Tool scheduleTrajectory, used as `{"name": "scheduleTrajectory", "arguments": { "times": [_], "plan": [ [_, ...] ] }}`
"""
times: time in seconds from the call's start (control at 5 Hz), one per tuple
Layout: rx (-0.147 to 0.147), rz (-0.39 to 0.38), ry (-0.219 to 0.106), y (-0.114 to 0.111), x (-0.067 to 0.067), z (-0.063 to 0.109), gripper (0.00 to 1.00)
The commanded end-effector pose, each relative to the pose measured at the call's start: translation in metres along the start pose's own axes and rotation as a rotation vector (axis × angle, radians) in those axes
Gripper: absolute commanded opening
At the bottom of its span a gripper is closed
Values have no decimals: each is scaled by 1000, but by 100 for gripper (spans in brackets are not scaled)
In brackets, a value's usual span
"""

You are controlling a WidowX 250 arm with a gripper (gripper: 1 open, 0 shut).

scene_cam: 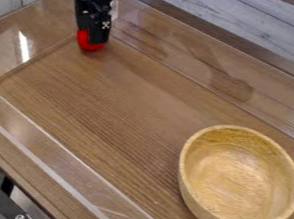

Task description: Move the red object to the right side of the table

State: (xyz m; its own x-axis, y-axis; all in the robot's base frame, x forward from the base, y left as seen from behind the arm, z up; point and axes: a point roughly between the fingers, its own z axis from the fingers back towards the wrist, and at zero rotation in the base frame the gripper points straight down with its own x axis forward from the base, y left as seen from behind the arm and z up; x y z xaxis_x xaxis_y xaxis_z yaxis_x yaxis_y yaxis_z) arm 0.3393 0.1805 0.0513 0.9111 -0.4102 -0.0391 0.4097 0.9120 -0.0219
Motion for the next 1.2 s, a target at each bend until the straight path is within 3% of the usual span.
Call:
{"name": "scheduleTrajectory", "arguments": {
  "times": [0.0,0.2,0.4,0.8,1.0],
  "plan": [
    [39,18,-52,12,9,16,100],
    [15,32,-66,16,12,18,100],
    [11,38,-65,21,17,17,100],
    [2,-20,-61,25,23,11,100],
    [-10,-30,-61,25,17,5,100]
  ]
}}
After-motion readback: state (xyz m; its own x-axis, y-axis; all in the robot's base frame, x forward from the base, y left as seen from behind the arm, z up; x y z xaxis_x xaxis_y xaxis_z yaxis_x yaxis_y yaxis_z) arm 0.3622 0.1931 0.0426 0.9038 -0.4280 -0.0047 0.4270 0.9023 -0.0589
